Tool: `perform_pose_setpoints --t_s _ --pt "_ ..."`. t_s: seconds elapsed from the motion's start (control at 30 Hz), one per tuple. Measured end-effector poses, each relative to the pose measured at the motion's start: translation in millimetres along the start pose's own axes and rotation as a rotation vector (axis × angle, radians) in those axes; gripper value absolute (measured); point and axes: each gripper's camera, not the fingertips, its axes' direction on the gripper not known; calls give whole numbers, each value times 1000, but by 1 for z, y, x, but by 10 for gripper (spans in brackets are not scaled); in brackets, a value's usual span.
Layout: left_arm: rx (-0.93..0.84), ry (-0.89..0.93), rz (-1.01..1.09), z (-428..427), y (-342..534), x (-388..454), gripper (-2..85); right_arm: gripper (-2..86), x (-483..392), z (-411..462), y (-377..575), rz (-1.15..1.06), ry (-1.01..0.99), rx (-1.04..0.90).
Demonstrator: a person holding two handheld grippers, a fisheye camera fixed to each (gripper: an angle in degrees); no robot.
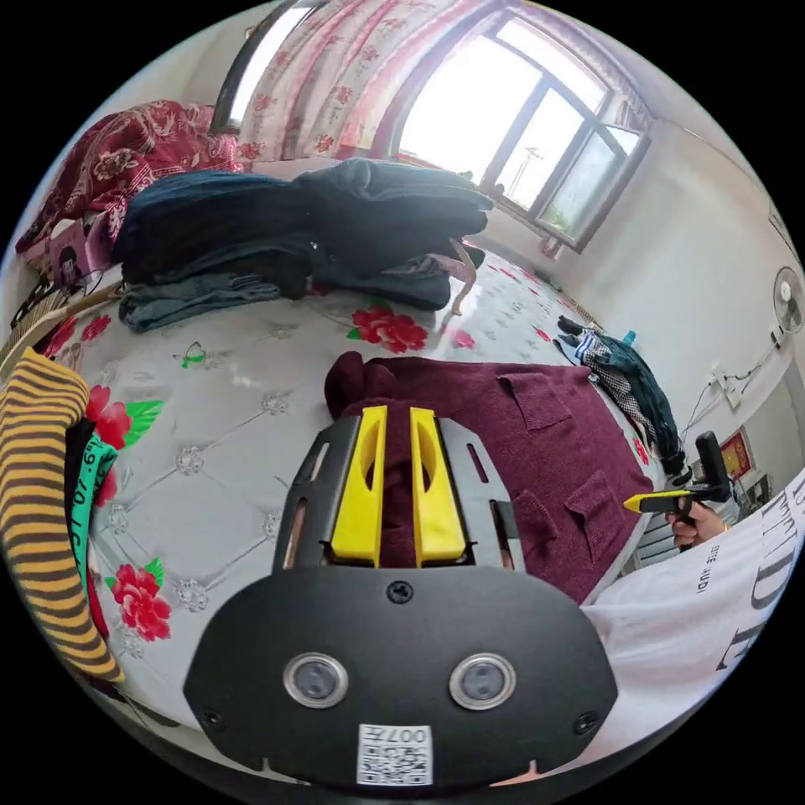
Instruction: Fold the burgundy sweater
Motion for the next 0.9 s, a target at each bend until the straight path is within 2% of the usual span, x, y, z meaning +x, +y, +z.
perform_pose_setpoints --t_s 0.1,0.23,0.37,0.47,0.6,0.67,0.77,0.9 --pt "-43 62 -128 7 -3 -50 92 -3 5 2 -1 20 -28 8" --pt "-67 204 -168 27 -6 -68 107 -3 8 3 0 31 -31 14" --pt "-235 198 -195 73 -11 -74 76 -3 10 3 -2 39 -41 19" --pt "-144 260 -304 53 -17 -99 28 -3 6 -1 -4 23 -19 25" --pt "82 214 -299 -26 -32 -124 1 -3 8 -5 -2 21 11 35" --pt "136 188 -302 -55 -39 -141 -1 -3 12 -4 -1 31 -2 42" --pt "145 129 -369 -85 -42 -174 -3 -3 17 0 -3 45 -35 41" --pt "129 150 -474 -92 -35 -199 -4 -3 11 3 -5 16 -27 34"
